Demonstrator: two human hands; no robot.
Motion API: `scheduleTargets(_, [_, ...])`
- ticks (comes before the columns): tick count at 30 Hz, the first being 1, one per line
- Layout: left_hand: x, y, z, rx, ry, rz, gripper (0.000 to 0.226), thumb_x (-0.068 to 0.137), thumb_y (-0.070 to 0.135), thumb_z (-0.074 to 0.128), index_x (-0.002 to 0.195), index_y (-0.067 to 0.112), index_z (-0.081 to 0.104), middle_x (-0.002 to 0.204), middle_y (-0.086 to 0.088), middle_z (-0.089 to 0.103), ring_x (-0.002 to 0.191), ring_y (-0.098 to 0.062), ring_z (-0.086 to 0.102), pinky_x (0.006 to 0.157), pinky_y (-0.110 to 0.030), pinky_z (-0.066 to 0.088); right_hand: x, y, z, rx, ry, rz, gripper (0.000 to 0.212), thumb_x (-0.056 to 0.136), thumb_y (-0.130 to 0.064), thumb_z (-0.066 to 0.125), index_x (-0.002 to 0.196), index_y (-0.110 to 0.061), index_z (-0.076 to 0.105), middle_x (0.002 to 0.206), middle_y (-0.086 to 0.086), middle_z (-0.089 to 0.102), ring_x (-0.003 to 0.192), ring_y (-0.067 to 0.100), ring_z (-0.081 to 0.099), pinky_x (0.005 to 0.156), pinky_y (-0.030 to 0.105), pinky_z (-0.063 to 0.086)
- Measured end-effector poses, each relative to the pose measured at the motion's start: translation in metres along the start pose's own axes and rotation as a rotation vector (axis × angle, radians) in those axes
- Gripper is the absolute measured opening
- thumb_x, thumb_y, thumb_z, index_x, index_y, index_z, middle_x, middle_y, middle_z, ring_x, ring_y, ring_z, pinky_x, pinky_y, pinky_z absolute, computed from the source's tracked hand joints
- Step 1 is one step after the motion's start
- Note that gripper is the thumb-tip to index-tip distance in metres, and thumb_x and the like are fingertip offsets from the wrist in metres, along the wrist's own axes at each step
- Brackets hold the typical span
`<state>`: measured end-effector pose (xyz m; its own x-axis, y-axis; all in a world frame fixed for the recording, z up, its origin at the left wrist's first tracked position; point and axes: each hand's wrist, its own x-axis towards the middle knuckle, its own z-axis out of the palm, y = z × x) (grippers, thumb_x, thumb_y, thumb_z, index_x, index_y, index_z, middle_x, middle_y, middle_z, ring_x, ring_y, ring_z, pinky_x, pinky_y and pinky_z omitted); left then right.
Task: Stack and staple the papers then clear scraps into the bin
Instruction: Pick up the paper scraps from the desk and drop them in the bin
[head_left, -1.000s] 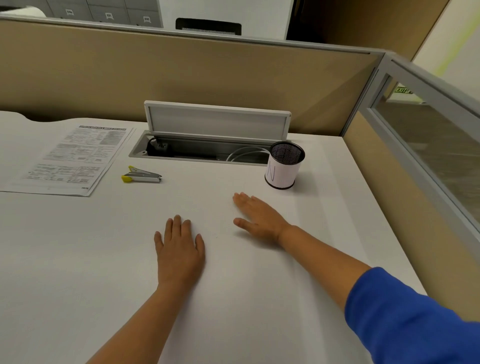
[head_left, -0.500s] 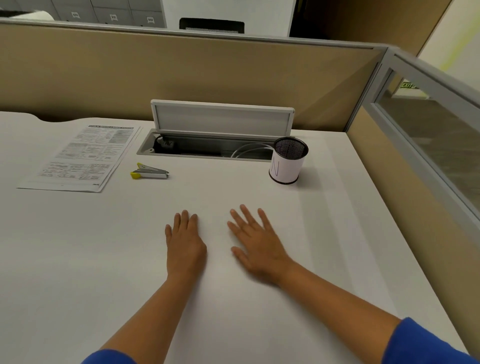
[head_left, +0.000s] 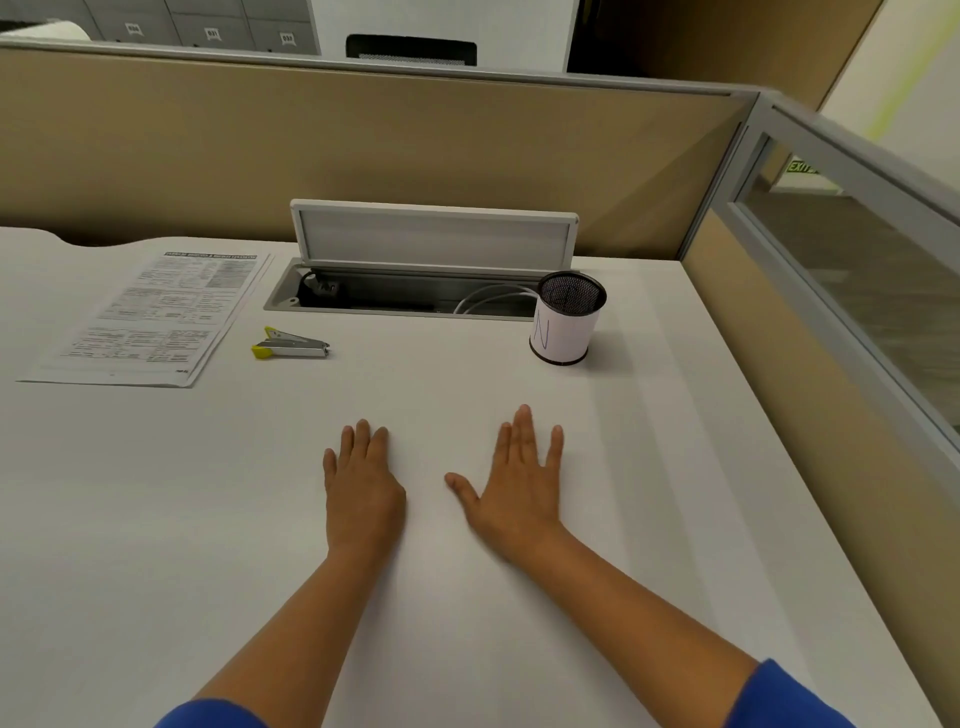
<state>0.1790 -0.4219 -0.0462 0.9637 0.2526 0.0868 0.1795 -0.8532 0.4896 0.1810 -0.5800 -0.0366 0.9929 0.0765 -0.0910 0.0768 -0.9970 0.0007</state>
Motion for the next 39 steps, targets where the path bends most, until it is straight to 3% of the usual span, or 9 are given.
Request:
scheduleTargets(5, [0.002,-0.002,0.004,0.014,0.005,0.015,0.059,0.085,-0.005,0.028,0.142,0.009,0.032,0.156,-0.009,0.021,0.146,-0.024,0.008,0.120,-0.041,0.002,-0.008,0.030,-0.007,0.075,0.031,0.033,0.101,0.070,-0.069,-0.009,0.149,-0.007,-0.006,0.159,0.011,-0.014,0.137,0.017,-0.034,0.102,0.046,-0.033])
scheduleTargets(7, [0.002,-0.001,0.004,0.020,0.007,0.014,0.060,0.084,-0.007,0.027,0.142,0.008,0.032,0.155,-0.009,0.022,0.146,-0.024,0.008,0.120,-0.042,0.003,-0.012,0.050,-0.011,0.167,0.041,0.147,0.097,0.077,-0.072,0.003,0.149,-0.008,-0.007,0.159,0.010,-0.015,0.142,0.018,-0.028,0.109,0.046,-0.026])
scheduleTargets(10, [0.001,-0.001,0.003,0.030,0.008,0.011,0.060,0.084,-0.006,0.028,0.142,0.008,0.032,0.155,-0.009,0.021,0.146,-0.024,0.008,0.120,-0.042,0.003,-0.025,0.066,-0.014,0.184,-0.103,0.271,0.105,0.080,-0.077,0.022,0.149,-0.004,-0.008,0.158,0.012,-0.018,0.144,0.020,-0.025,0.117,0.049,-0.013])
scheduleTargets(17, [0.000,0.000,0.004,0.034,0.003,0.010,0.060,0.084,-0.006,0.027,0.142,0.008,0.032,0.156,-0.010,0.021,0.146,-0.024,0.008,0.120,-0.041,0.002,-0.021,0.039,-0.006,0.198,-0.117,0.169,0.115,0.065,-0.082,0.002,0.148,-0.003,-0.011,0.157,0.012,-0.021,0.144,0.020,-0.025,0.118,0.048,-0.012])
scheduleTargets(24, [0.001,0.001,0.002,0.036,-0.002,0.010,0.061,0.083,-0.007,0.028,0.142,0.008,0.032,0.156,-0.010,0.021,0.146,-0.024,0.008,0.120,-0.041,0.003,0.006,0.048,-0.012,0.388,-0.120,-0.049,0.081,0.095,-0.050,0.036,0.149,-0.009,-0.008,0.160,0.006,-0.011,0.147,0.018,-0.013,0.119,0.039,-0.009])
scheduleTargets(30, [0.001,0.001,0.002,0.039,-0.001,0.007,0.061,0.084,-0.006,0.027,0.142,0.008,0.032,0.156,-0.009,0.021,0.146,-0.024,0.008,0.120,-0.041,0.002,0.004,0.062,-0.015,0.363,-0.112,-0.281,0.050,0.100,-0.006,0.033,0.147,-0.018,0.027,0.158,0.003,0.018,0.147,0.019,0.011,0.118,0.026,0.011])
scheduleTargets(32, [0.001,0.001,0.002,0.040,-0.004,0.006,0.060,0.084,-0.006,0.027,0.143,0.008,0.031,0.156,-0.009,0.020,0.146,-0.024,0.008,0.120,-0.041,0.002,0.004,0.062,-0.015,0.357,-0.126,-0.252,0.047,0.099,-0.006,0.034,0.146,-0.015,0.032,0.156,0.004,0.026,0.144,0.019,0.021,0.116,0.026,0.016])
scheduleTargets(35, [0.001,0.001,0.002,0.038,0.002,0.009,0.059,0.084,-0.006,0.028,0.142,0.008,0.032,0.156,-0.010,0.020,0.146,-0.024,0.008,0.120,-0.041,0.002,0.008,0.062,-0.025,0.288,-0.127,-0.247,0.037,0.099,-0.016,0.038,0.131,-0.004,0.051,0.137,0.015,0.050,0.129,0.030,0.044,0.109,0.037,0.035])
scheduleTargets(39, [0.000,0.000,0.002,0.040,0.004,0.018,0.059,0.084,-0.006,0.028,0.141,0.008,0.033,0.155,-0.010,0.022,0.146,-0.025,0.009,0.119,-0.042,0.003,0.018,0.064,-0.026,0.235,-0.085,-0.267,0.034,0.090,0.002,0.041,0.118,-0.004,0.061,0.120,0.011,0.060,0.112,0.027,0.050,0.093,0.034,0.043])
